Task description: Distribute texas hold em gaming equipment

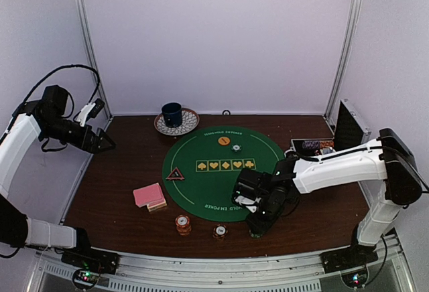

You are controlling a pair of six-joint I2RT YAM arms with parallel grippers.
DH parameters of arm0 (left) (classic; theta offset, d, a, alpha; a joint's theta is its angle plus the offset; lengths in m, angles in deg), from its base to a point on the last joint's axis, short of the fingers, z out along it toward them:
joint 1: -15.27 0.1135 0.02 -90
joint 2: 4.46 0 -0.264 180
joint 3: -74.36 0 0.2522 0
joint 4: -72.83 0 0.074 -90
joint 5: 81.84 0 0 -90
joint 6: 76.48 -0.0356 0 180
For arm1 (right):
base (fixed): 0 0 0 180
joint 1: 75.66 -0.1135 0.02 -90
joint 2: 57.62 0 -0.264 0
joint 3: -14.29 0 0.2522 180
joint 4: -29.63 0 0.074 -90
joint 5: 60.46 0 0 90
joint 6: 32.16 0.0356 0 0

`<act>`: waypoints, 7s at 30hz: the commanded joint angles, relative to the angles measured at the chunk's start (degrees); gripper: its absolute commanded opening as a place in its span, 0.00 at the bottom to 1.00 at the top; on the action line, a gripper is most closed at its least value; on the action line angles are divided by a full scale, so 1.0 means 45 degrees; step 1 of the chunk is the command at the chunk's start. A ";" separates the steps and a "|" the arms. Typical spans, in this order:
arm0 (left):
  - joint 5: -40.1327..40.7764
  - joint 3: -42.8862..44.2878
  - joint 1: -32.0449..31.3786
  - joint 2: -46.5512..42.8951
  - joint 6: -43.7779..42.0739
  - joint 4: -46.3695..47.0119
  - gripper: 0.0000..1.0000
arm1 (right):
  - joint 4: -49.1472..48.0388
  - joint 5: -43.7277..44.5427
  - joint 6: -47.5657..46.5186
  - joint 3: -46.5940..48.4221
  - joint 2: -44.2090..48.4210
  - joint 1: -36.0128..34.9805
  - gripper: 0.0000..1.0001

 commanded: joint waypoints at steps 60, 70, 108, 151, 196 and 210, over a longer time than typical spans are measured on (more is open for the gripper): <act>-0.0406 0.0410 0.0071 -0.0060 -0.0041 -0.0047 0.98 | 0.0768 0.1250 -0.2261 1.2783 -0.6076 0.1060 0.74; -0.0430 0.0404 0.0071 -0.0063 -0.0098 -0.0082 0.98 | 0.1209 0.0591 -0.1177 0.4593 -0.0309 0.1014 0.75; -0.0306 0.0779 0.0071 0.0096 -0.0079 -0.0412 0.98 | -0.0959 -0.0856 -0.0337 -0.0467 -0.0545 0.0201 0.65; -0.0416 0.0744 0.0076 -0.0002 -0.0119 -0.0460 0.98 | 0.0949 0.1212 -0.1163 0.3375 -0.0790 0.4948 0.30; -0.0442 0.0770 0.0071 -0.0039 -0.0199 -0.0520 0.97 | 0.1267 0.0355 -0.1358 0.4124 -0.0058 0.0408 0.83; -0.0406 0.0845 0.0071 -0.0097 -0.0177 -0.0575 0.98 | 0.0910 -0.1563 -0.2615 0.5382 -0.2611 -0.0917 0.89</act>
